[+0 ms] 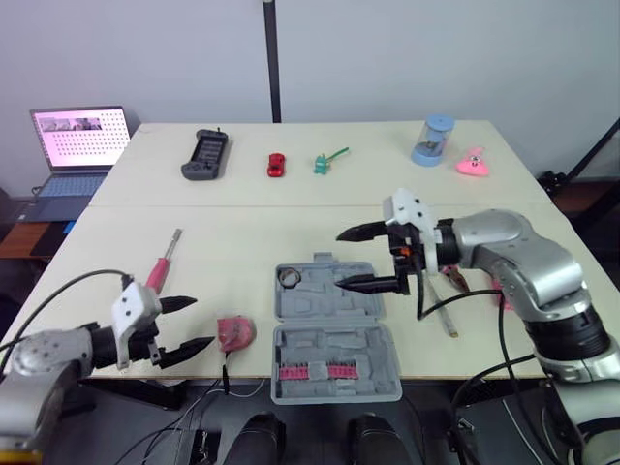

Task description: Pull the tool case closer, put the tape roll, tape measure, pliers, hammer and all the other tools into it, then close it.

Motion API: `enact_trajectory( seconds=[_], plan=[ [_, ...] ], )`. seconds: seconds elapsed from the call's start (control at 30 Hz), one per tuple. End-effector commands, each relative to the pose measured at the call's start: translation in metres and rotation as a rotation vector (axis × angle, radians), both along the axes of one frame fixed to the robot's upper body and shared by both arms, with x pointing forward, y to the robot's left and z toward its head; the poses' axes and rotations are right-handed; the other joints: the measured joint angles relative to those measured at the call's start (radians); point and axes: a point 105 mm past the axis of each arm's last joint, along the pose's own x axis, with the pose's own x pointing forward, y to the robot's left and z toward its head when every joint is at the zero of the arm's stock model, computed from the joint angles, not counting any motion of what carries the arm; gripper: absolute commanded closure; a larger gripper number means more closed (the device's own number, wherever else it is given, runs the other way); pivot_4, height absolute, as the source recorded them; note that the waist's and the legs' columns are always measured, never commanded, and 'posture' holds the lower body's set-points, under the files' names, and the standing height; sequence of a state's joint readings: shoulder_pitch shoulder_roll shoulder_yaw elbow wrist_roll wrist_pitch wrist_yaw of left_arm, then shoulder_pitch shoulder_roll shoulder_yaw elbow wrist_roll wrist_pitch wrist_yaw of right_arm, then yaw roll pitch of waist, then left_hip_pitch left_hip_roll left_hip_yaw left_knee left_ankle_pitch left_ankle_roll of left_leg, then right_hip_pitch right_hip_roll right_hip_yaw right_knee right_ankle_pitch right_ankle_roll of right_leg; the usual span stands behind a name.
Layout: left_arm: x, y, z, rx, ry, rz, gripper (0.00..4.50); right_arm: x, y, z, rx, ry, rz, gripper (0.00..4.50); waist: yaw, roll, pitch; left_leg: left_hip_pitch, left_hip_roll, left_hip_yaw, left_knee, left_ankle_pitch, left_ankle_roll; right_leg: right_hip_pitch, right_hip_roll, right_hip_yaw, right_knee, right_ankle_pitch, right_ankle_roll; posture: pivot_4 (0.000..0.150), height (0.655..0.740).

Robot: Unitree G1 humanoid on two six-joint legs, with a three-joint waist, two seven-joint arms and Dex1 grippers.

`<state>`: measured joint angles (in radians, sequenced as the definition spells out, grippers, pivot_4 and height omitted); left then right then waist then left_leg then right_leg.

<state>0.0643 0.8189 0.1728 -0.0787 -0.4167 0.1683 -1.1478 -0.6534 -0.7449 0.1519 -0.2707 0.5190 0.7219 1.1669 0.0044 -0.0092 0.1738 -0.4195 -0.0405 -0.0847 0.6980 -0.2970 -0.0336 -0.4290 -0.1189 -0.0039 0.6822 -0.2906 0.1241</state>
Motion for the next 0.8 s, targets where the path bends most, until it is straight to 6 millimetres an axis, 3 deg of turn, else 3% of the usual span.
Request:
enact_trajectory(
  seconds=[0.03,0.13,0.43,0.73,0.8],
  plan=[
    [0.004,-0.009,-0.01,0.062,-0.003,-0.12,0.02,-0.014,0.0,0.011,0.014,-0.011,0.04,0.0,-0.001,0.0,0.0,0.0,0.0,0.0,0.0,0.0,0.0,0.0,0.0,0.0,0.0,0.0,0.0,0.15,0.6753],
    [0.015,-0.012,-0.02,0.098,-0.028,-0.147,0.02,-0.018,0.0,0.01,0.013,0.003,0.041,0.0,-0.007,0.0,0.0,0.0,0.0,0.0,0.0,0.0,0.0,0.0,0.0,0.0,0.0,0.0,0.0,0.15,0.6753],
    [0.023,-0.017,-0.054,0.221,-0.067,-0.231,0.02,-0.016,-0.008,0.008,-0.006,-0.001,-0.027,0.0,-0.017,0.0,0.0,0.0,0.0,0.0,0.0,0.0,0.0,-0.001,0.0,0.0,0.001,0.0,0.0,0.15,0.6753],
    [0.032,-0.014,-0.063,0.227,-0.067,-0.239,0.02,-0.01,-0.01,0.007,-0.026,-0.011,-0.052,0.0,-0.017,0.0,0.0,0.0,0.0,0.0,0.0,0.0,0.0,-0.001,0.0,0.0,0.001,0.0,0.001,0.15,0.6753],
    [0.031,-0.014,-0.062,0.212,-0.063,-0.243,0.55,-0.009,-0.01,0.006,-0.029,-0.014,-0.059,0.0,-0.017,0.0,0.0,0.0,0.0,0.0,0.0,0.0,0.0,-0.001,0.0,0.0,0.001,0.0,0.001,0.15,0.6753]
  ],
)
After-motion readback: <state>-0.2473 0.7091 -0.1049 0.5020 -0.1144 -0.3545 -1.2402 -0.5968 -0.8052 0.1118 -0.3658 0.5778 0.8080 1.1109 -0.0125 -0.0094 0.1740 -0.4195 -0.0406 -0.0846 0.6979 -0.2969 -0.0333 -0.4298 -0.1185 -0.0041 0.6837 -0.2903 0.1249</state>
